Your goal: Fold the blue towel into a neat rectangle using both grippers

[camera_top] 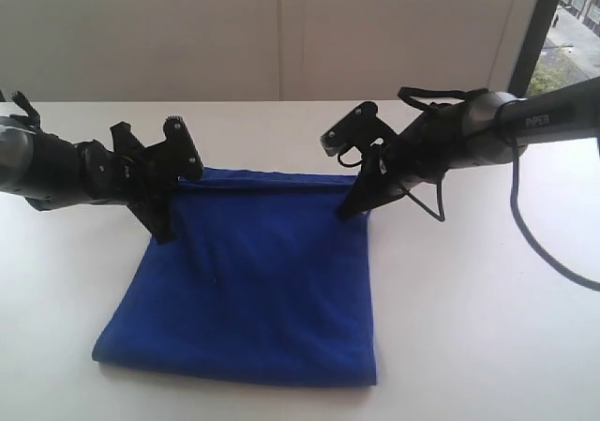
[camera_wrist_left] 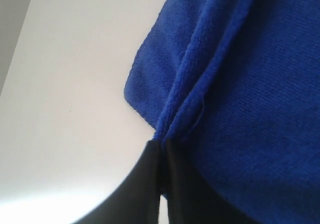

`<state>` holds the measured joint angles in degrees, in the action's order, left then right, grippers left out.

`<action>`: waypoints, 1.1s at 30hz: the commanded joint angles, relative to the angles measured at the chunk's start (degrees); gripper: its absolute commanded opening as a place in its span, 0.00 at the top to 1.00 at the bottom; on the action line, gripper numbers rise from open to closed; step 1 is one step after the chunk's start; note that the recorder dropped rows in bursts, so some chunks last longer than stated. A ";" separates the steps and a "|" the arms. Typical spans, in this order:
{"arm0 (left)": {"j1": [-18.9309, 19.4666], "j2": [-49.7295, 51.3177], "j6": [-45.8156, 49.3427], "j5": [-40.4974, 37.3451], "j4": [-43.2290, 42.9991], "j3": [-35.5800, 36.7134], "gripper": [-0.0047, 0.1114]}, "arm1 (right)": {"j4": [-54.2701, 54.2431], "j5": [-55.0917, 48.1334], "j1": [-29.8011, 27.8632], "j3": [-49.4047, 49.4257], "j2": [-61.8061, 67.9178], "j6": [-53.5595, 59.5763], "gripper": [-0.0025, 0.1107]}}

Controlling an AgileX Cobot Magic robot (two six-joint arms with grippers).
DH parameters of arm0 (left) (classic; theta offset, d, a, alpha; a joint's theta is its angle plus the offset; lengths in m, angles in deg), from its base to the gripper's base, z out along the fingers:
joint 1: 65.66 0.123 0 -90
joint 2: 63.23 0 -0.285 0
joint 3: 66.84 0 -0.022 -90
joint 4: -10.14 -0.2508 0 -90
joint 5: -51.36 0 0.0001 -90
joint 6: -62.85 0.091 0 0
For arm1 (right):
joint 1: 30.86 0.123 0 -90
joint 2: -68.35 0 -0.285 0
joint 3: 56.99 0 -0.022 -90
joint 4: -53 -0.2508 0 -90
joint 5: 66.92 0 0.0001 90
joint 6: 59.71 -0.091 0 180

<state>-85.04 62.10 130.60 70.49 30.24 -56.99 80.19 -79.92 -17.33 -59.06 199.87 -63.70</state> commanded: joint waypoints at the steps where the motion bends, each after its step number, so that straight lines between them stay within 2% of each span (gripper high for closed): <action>1: 0.26 0.06 -0.23 0.85 0.57 -0.04 0.96 | 0.84 0.09 -1.04 -0.16 1.41 -0.47 0.98; 6: 0.26 0.06 -0.23 0.85 0.59 -0.04 0.95 | 0.84 2.38 -1.04 -0.16 1.93 -0.47 0.97; 7: 0.26 0.06 -0.23 0.85 0.59 -0.04 0.93 | 0.84 2.80 -1.04 -0.16 1.93 -0.47 0.95; 9: 0.26 0.06 -0.23 0.85 0.59 -0.04 0.82 | 0.84 3.29 -1.04 -0.16 1.93 -0.47 0.87; 11: 0.26 0.06 -0.23 0.85 0.59 -0.04 0.67 | 0.84 3.44 -1.04 -0.16 1.93 -0.47 0.76; 15: 0.26 0.06 -0.23 2.69 0.59 -0.04 0.38 | 1.69 3.44 -1.04 -0.16 1.93 -0.47 0.48; 17: 0.26 0.06 -0.23 4.24 0.59 -0.04 0.31 | 2.46 3.44 -1.04 -0.16 1.93 -0.47 0.42; 26: 0.26 -2.97 -0.23 7.68 1.99 -0.04 0.30 | 5.69 2.80 -1.04 -0.35 -2.85 -0.13 0.41; 33: 0.26 -7.94 -0.23 7.64 4.81 -0.04 0.33 | 10.71 -3.45 -1.04 -3.46 -7.77 -0.25 0.41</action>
<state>-84.92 56.38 130.60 78.09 33.10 -56.99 88.99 -80.34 -18.27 -61.19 194.21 -63.93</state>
